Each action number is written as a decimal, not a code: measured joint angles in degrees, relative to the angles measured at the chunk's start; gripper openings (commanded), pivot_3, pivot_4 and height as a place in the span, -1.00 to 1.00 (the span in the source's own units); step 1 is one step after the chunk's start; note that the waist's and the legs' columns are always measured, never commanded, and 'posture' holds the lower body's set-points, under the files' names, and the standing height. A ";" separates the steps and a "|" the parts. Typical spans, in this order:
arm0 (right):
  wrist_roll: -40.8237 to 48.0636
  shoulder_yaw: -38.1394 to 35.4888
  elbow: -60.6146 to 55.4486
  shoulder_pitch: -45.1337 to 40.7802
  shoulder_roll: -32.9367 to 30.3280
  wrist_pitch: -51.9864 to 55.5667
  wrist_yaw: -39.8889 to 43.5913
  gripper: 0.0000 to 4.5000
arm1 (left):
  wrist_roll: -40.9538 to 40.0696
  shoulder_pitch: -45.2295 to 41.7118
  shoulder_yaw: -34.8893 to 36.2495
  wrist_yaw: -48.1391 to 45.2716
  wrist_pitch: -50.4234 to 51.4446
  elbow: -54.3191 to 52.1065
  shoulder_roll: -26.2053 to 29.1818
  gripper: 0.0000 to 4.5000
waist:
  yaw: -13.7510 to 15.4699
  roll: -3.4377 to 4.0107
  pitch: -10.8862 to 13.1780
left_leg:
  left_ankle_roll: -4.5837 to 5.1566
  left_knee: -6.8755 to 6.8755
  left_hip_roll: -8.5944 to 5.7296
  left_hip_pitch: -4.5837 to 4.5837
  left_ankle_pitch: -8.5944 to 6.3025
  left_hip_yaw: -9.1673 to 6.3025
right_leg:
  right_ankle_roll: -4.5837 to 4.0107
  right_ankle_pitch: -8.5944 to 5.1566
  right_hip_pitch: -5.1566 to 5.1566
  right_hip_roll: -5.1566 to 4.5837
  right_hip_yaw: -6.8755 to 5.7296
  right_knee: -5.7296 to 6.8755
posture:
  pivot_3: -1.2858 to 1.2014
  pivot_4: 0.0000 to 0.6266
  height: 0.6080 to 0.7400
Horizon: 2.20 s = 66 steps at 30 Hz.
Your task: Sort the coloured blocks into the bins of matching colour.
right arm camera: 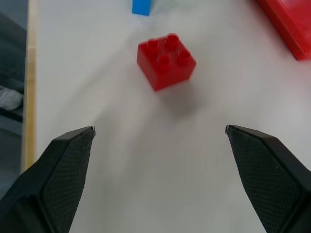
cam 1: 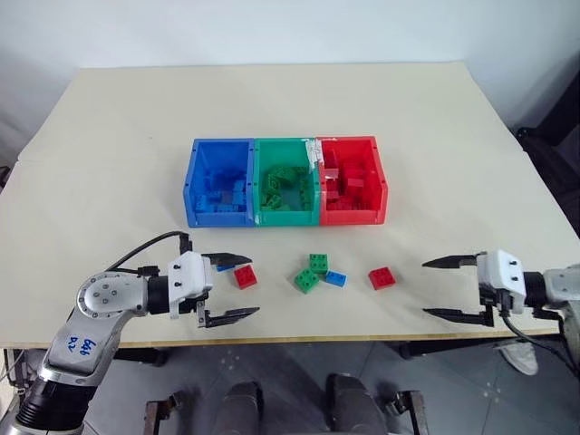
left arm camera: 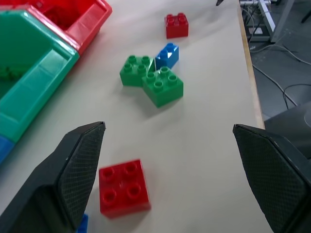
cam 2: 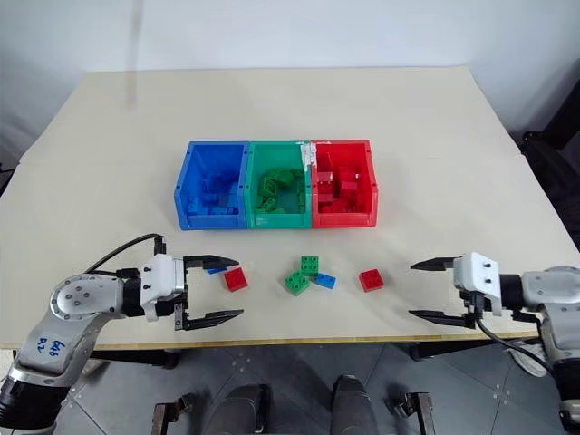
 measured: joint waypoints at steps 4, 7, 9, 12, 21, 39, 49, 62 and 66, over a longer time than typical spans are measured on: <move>-3.62 5.96 2.38 -7.20 1.99 0.95 0.94 1.00 | -0.17 3.00 2.58 0.22 0.02 0.00 1.02 0.99 | 0.29 0.03 0.02 | 0.00 0.03 -0.01 -0.05 -0.01 -0.03 | 0.00 0.00 0.00 0.00 0.00 -0.01 | 0.03 -0.52 1.00; -6.02 9.52 5.08 -10.83 3.33 0.62 1.94 0.74 | -0.16 5.09 4.52 0.47 -0.05 -0.11 1.17 1.00 | 0.62 0.03 0.02 | 0.00 0.03 -0.02 -0.06 -0.01 -0.04 | 0.00 0.00 0.00 -0.01 0.00 -0.02 | 0.03 -0.52 1.00; -6.91 11.06 6.38 -12.69 3.31 -0.76 2.89 0.44 | -0.14 6.11 4.89 0.89 -0.07 -0.15 1.15 1.00 | 0.62 0.01 0.01 | 0.00 0.03 -0.01 -0.05 -0.01 -0.03 | 0.00 0.00 0.02 -0.01 0.00 -0.03 | 0.03 -0.52 1.00; -8.08 12.42 9.33 -15.41 3.28 -3.36 3.38 0.03 | -0.10 7.03 4.96 1.89 -0.10 -0.67 0.89 1.00 | 0.60 -0.02 -0.01 | 0.00 0.11 -0.01 -0.04 -0.01 -0.03 | 0.00 0.02 0.05 -0.01 -0.01 0.01 | 0.03 -0.52 1.00; -0.67 8.79 5.98 -16.25 4.62 8.07 2.30 -0.37 | -0.26 9.82 6.86 5.11 -0.18 -2.60 -0.70 1.00 | 0.15 0.03 0.02 | -0.01 0.03 0.01 -0.05 -0.01 -0.03 | -0.01 0.02 -0.02 0.00 0.00 0.05 | 0.03 -0.52 1.00; -4.91 3.93 21.31 -37.73 15.82 14.35 -18.67 0.98 | -4.09 17.29 16.07 8.21 0.51 -4.59 -3.51 1.00 | 0.20 0.07 0.04 | -0.01 -0.01 0.05 -0.19 -0.10 0.07 | -0.07 0.08 -0.13 0.01 -0.03 0.07 | 0.03 -0.52 1.00; 2.40 -5.90 0.20 -4.87 1.69 12.95 -6.92 0.98 | -3.29 5.62 5.57 5.08 2.62 -4.11 -1.96 1.00 | 1.74 0.08 0.04 | 0.09 0.08 0.04 -0.19 -0.16 0.16 | -0.02 0.10 -0.02 -0.01 -0.11 0.02 | 0.03 -0.52 1.00; 8.14 -1.13 -33.63 9.34 -0.62 34.85 -14.51 0.98 | -2.81 2.76 1.53 1.83 2.23 -0.92 -2.12 1.00 | 0.47 0.10 0.03 | 0.06 0.14 0.14 -0.03 -0.15 0.32 | -0.03 0.10 -0.04 0.01 -0.01 0.03 | 0.03 -0.52 1.00; 5.05 6.07 -39.23 6.16 2.90 42.42 -22.80 0.98 | -2.37 5.22 2.80 2.30 0.82 -0.70 -2.11 1.00 | 1.05 0.06 0.01 | 0.06 0.18 0.12 -0.05 -0.16 0.30 | -0.02 0.11 -0.07 0.00 0.00 -0.03 | 0.03 -0.52 1.00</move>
